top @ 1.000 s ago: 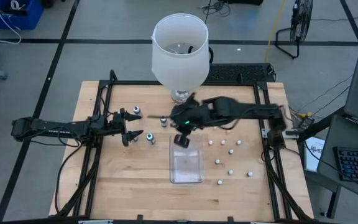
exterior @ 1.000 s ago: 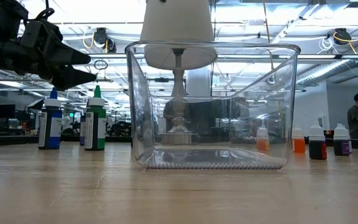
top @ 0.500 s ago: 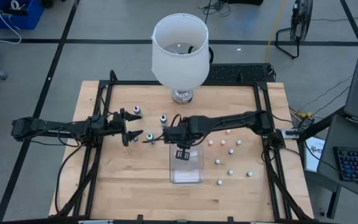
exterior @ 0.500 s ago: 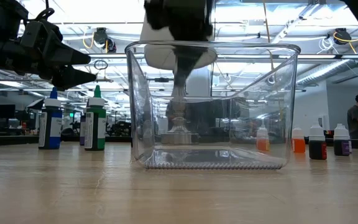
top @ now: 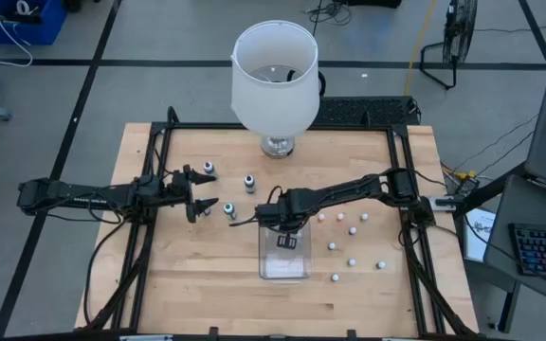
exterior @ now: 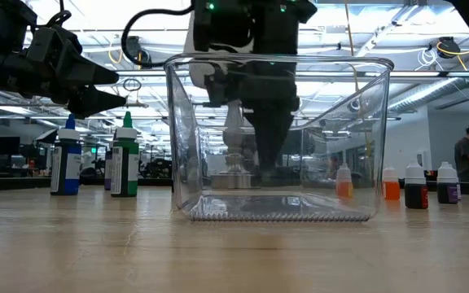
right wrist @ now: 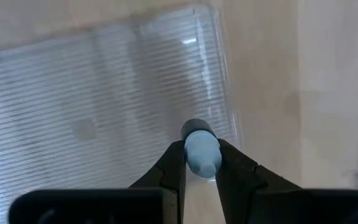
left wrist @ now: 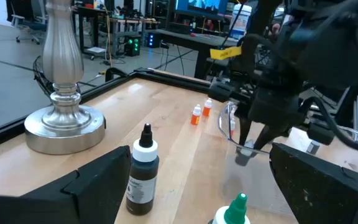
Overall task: Pick & Place food coloring
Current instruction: Put the green food coloring bottle into the bin
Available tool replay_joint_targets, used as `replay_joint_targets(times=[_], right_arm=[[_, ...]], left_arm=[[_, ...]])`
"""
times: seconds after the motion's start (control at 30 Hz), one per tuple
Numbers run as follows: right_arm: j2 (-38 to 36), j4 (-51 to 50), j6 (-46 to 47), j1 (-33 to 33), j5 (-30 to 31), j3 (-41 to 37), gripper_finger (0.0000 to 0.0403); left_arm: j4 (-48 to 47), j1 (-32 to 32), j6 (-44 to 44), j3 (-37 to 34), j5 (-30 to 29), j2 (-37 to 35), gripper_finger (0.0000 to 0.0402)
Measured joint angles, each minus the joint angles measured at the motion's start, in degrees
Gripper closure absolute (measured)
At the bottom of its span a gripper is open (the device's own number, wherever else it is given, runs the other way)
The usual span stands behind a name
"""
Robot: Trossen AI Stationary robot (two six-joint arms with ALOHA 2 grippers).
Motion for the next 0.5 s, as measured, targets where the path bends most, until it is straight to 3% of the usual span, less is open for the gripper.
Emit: replay_joint_targets(times=[0.3, 0.5], right_arm=[[0.04, 2.78, 0.06, 0.0, -1.47, -2.2, 0.0349], [0.02, 3.86, 1.82, 0.02, -1.52, -2.2, 0.0295]], left_arm=[[0.0, 0.02, 0.0, 0.0, 0.0, -0.01, 0.0023], [0.0, 0.02, 0.01, 0.0, 0.01, -0.01, 0.0023]])
